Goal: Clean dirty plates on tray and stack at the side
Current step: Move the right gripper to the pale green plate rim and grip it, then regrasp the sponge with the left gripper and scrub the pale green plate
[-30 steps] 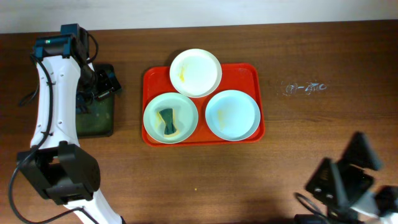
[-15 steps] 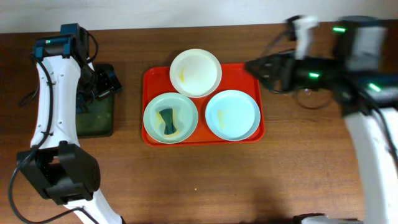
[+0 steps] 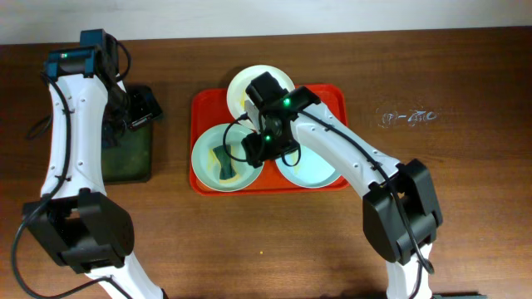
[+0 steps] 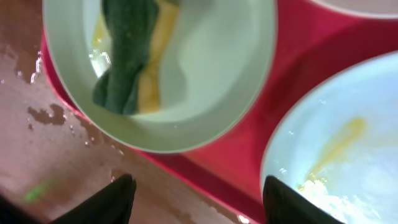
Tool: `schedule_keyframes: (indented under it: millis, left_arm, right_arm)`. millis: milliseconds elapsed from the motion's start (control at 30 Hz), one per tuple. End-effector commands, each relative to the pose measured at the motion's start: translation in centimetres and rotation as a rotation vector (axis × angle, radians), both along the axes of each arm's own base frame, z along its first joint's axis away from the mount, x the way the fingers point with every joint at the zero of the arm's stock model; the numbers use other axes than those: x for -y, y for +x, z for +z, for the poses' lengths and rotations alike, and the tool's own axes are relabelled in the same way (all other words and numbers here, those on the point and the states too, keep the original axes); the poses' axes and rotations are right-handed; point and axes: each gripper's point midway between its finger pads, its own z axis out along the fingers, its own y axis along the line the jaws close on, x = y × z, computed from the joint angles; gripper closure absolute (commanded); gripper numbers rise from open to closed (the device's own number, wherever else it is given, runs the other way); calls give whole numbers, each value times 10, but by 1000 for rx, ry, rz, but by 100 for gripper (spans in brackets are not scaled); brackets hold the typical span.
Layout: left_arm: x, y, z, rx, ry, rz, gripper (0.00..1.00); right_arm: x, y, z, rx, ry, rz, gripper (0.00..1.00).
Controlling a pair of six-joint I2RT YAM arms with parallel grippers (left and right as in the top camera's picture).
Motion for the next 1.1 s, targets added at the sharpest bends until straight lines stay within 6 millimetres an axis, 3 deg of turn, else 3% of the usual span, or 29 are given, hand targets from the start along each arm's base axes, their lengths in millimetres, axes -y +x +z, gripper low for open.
schedule_keyframes:
  millis: [0, 100, 200, 467, 600, 733, 933, 967, 1033, 1067]
  left_arm:
    - [0, 4, 2, 19, 2, 24, 6]
    - [0, 4, 2, 16, 2, 27, 6]
    - [0, 2, 2, 10, 2, 27, 6]
    - [0, 3, 2, 15, 2, 27, 6]
    - [0, 1, 2, 8, 2, 26, 1]
    - [0, 1, 2, 7, 2, 26, 1]
    - [0, -1, 1, -1, 1, 26, 2]
    - [0, -1, 1, -2, 1, 26, 4]
    - [11, 1, -1, 6, -55, -57, 28]
    - [24, 1, -4, 14, -118, -121, 45]
  right_arm:
    - [4, 30, 28, 113, -7, -15, 33]
    - [-10, 57, 29, 224, 40, -40, 36]
    - [-11, 74, 4, 252, 13, -84, 36]
    - [-10, 62, -57, 141, -65, -62, 38]
    - [-5, 55, -81, 88, -104, -57, 51]
    - [-1, 50, -85, 67, -120, -52, 61]
    - [9, 38, -102, 29, -148, -44, 64]
    - [10, 39, -102, 29, -147, -48, 67]
    - [12, 41, -102, 28, -147, -55, 77]
    - [13, 41, -102, 28, -147, -56, 78]
